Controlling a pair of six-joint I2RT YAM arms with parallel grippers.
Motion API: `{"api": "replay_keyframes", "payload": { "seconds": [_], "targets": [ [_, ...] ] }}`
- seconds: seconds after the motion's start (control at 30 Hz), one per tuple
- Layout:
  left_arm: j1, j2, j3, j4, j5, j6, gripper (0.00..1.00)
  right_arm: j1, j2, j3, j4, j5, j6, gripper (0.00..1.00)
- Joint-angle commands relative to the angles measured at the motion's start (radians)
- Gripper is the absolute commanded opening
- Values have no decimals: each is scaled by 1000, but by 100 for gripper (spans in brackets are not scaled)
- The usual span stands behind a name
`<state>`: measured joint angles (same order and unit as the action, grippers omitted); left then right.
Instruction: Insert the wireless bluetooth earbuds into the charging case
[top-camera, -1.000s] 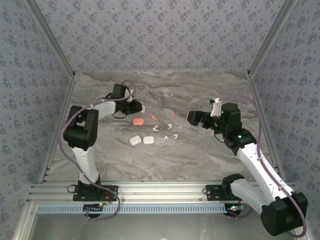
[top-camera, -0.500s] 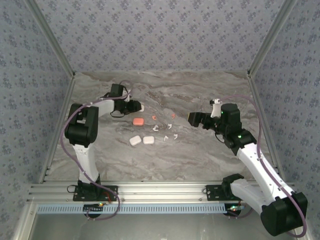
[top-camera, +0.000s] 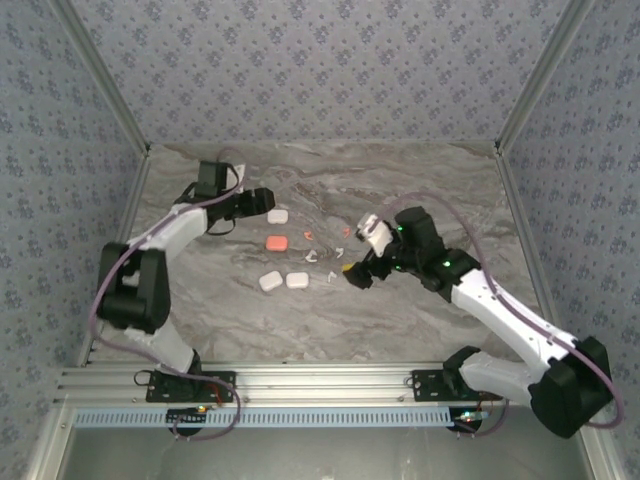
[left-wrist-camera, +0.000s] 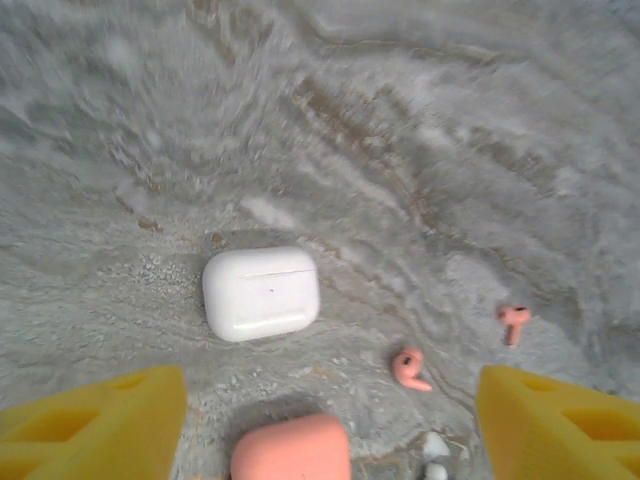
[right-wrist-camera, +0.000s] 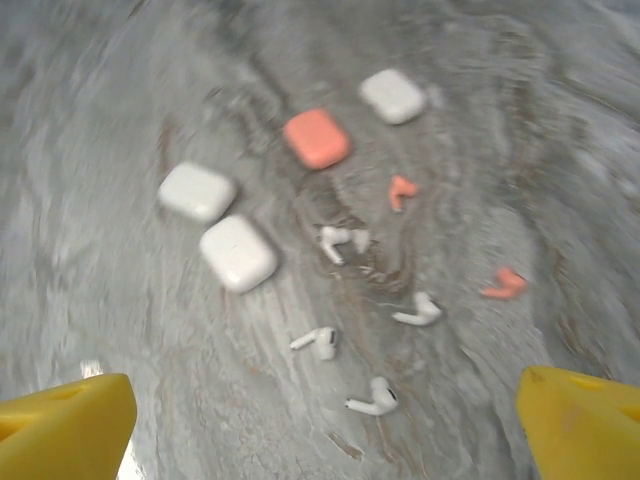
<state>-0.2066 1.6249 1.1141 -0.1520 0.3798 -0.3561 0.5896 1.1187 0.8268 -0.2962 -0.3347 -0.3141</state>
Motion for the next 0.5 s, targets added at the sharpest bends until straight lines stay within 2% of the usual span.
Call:
{"api": "replay_keyframes", "payload": {
  "seconds": [0.0, 0.17, 0.3, 0.47],
  "targets": [
    [3, -165, -114, 92, -66, -23, 84, 58, 99, 63, -47, 14, -275, 100],
    [3, -421, -289, 160, -157, -56, 99, 131, 281, 137, -22, 13, -400, 100],
    [5, -582, -398, 216, -212, -104, 99, 158, 426, 203, -17, 20, -474, 100],
    [10, -705, -473, 232, -233, -151, 99, 194, 585, 304, -43, 41, -520, 95]
  ]
}}
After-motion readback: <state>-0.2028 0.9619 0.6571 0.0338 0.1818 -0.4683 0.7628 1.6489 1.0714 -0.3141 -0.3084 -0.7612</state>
